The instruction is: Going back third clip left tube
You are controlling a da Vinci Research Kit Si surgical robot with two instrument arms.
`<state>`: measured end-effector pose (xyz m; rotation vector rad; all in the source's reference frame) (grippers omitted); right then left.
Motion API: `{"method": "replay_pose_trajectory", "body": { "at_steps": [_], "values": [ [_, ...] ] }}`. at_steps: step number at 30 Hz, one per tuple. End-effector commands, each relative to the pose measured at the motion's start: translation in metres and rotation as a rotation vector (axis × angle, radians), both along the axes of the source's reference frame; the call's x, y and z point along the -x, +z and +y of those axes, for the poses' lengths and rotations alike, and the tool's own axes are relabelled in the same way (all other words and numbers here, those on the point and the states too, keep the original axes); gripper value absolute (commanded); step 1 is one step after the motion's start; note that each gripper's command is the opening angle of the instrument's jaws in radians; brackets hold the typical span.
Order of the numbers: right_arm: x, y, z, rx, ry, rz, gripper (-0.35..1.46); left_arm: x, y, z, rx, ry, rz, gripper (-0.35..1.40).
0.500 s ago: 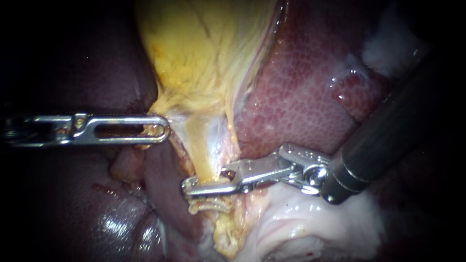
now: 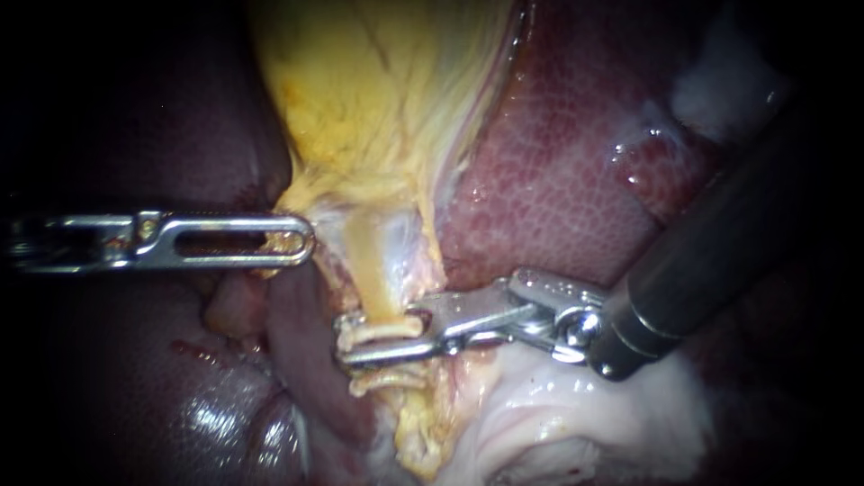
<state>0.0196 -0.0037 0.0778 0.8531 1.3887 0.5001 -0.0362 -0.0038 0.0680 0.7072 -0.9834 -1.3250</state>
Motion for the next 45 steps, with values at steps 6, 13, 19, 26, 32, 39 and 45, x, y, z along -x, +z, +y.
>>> {"method": "replay_pose_trajectory", "body": {
  "at_steps": [6,13,19,26,32,39,45],
  "values": [
    [0.0015,0.0004,0.0012,0.034,0.007,0.004,0.60,0.0000,-0.0001,0.0000,0.000,0.000,0.000,-0.35],
    [0.0040,0.0006,0.0023,0.034,0.016,-0.003,0.60,-0.0001,-0.0001,0.0000,0.000,0.000,0.000,-0.35],
    [0.0077,-0.0016,0.0036,0.048,0.014,0.005,0.60,-0.0001,-0.0001,0.0000,0.000,0.000,0.000,-0.35],
    [0.0129,-0.0063,0.0063,0.094,0.019,-0.002,0.60,0.0000,-0.0001,0.0000,0.000,0.000,0.000,-0.35],
    [0.0164,-0.0098,0.0077,0.118,0.007,-0.028,0.60,0.0000,0.0000,0.0000,0.000,0.000,0.000,-0.35],
    [0.0174,-0.0111,0.0079,0.117,0.001,-0.029,0.60,0.0004,0.0003,-0.0002,0.002,-0.002,0.002,-0.35],
    [0.0174,-0.0111,0.0078,0.117,0.000,-0.030,0.60,0.0015,0.0018,-0.0008,0.012,-0.007,0.007,-0.35]
  ]
}}
